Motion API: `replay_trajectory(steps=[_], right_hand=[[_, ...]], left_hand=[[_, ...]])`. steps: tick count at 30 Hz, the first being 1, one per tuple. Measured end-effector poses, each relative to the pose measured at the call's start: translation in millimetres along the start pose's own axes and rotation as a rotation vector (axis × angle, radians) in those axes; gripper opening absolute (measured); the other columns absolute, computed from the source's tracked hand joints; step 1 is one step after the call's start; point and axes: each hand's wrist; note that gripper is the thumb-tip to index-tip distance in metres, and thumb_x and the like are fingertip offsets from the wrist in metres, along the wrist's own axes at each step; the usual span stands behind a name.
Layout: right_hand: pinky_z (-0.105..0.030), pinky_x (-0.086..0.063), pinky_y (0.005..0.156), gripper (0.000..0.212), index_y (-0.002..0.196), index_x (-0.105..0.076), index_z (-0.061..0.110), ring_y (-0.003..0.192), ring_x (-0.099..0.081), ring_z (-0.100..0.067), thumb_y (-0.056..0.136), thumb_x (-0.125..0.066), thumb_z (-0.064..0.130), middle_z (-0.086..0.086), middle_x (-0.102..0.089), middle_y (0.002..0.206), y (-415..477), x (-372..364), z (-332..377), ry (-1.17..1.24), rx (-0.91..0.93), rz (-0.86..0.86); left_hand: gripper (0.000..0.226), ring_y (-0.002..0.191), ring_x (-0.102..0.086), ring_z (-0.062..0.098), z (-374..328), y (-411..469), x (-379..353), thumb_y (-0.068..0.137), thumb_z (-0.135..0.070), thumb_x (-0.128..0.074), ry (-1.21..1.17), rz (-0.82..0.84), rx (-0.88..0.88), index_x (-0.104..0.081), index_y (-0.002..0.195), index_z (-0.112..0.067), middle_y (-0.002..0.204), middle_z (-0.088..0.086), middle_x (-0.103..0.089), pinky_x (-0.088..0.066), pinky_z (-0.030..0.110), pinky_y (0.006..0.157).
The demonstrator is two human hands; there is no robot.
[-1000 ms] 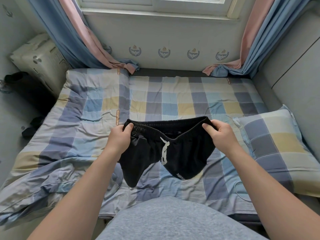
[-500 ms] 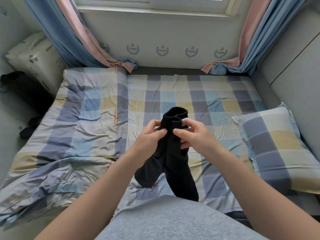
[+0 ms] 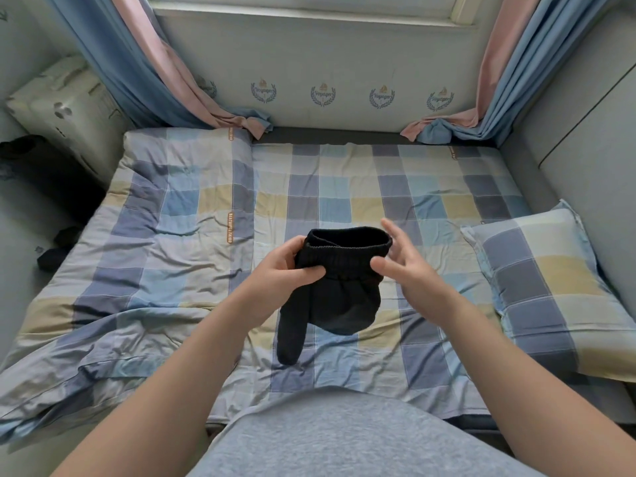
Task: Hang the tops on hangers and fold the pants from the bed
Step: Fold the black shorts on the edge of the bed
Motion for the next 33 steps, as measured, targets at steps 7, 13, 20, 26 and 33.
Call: replay_trajectory(steps=[7, 13, 20, 26, 33], right_hand=[[-0.025, -0.054, 0.086, 0.038, 0.109, -0.076, 0.03, 0.109, -0.069, -0.016, 0.072, -0.083, 0.033, -0.001, -0.075, 0.113, 11, -6, -44, -0.012, -0.167, 0.136], [-0.018, -0.056, 0.067, 0.013, 0.096, -0.076, 0.02, 0.087, -0.074, -0.014, 0.084, -0.08, 0.016, 0.003, -0.078, 0.091, 30, -11, -63, -0.097, -0.234, -0.071], [-0.017, -0.056, 0.065, 0.022, 0.095, -0.074, 0.026, 0.081, -0.074, -0.007, 0.081, -0.081, 0.01, 0.01, -0.078, 0.088, 60, -2, -41, -0.135, -0.136, -0.157], [-0.026, -0.056, 0.073, 0.027, 0.093, -0.069, 0.028, 0.084, -0.071, -0.011, 0.077, -0.084, 0.013, 0.008, -0.075, 0.086, 60, 2, -41, -0.289, -0.096, -0.196], [-0.039, -0.04, 0.088, 0.035, 0.096, -0.053, 0.029, 0.098, -0.057, -0.024, 0.077, -0.082, 0.03, 0.001, -0.062, 0.102, 43, -26, -132, -0.703, -0.263, -0.195]], left_hand=[[0.035, 0.12, -0.061, 0.034, 27, 12, 20, 0.087, -0.012, -0.069, 0.138, -0.04, 0.139, -0.063, 0.121, -0.009, 0.124, 0.021, -0.065, -0.047, 0.049, 0.107], [0.022, 0.107, -0.067, 0.029, 54, 38, 26, 0.09, -0.011, -0.07, 0.407, -0.163, 0.224, -0.067, 0.111, -0.015, 0.109, 0.012, -0.072, -0.05, 0.053, 0.101], [0.023, 0.096, -0.069, 0.028, 37, 68, 30, 0.087, -0.013, -0.073, 0.549, -0.223, 0.125, -0.063, 0.105, -0.023, 0.1, 0.004, -0.072, -0.056, 0.052, 0.089], [0.025, 0.09, -0.064, 0.023, 36, 66, 30, 0.086, -0.008, -0.07, 0.654, -0.193, 0.066, -0.061, 0.104, -0.023, 0.094, 0.002, -0.068, -0.051, 0.033, 0.075], [0.027, 0.089, -0.06, 0.025, 125, 42, 31, 0.085, 0.0, -0.066, 0.779, -0.128, 0.241, -0.061, 0.106, -0.016, 0.093, 0.003, -0.066, -0.044, 0.031, 0.076]])
Point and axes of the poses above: each hand's wrist, its own y-axis towards the middle knuckle, its own x-axis out of the back of the hand, z = x × y
